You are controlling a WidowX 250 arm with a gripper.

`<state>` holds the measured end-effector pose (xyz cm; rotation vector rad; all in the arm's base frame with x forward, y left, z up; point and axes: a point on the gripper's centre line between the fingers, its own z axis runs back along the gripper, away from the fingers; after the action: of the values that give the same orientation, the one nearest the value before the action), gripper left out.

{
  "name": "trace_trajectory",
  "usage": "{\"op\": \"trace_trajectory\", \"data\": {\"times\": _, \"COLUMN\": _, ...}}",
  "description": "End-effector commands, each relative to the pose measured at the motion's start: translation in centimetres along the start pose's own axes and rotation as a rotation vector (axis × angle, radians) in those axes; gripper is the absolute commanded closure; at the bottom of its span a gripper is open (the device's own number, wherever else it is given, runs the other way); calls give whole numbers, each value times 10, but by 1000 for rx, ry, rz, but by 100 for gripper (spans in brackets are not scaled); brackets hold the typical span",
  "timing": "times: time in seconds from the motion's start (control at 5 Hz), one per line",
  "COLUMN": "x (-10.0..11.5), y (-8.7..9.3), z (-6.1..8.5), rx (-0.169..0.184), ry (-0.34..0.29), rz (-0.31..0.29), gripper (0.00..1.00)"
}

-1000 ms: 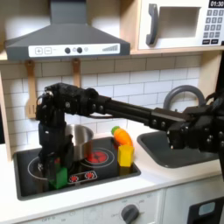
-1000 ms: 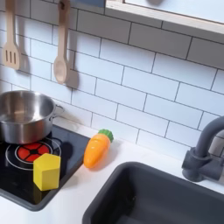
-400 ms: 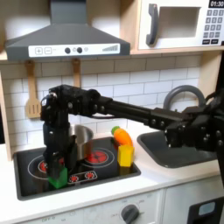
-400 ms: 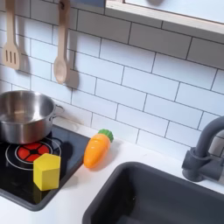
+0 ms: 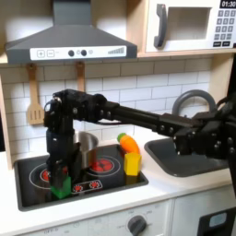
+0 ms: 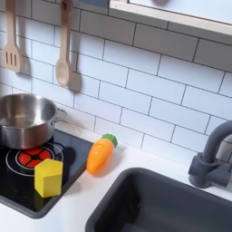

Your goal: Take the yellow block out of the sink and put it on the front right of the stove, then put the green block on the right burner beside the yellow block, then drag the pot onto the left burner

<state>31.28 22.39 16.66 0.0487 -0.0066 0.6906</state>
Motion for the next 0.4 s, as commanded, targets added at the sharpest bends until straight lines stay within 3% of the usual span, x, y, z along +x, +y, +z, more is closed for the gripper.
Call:
{"op": "trace_trajectory", "data": {"times": 0.0, "x": 2, "y": 1, "z": -12, "rx": 4, "ry": 43, "rz": 25, "gripper": 0}}
{"op": "trace_trajectory", "data": {"times": 0.2, "x": 4, "y": 1, "z": -10, "rx": 4, "ry": 34, "rz": 41, "gripper": 0}}
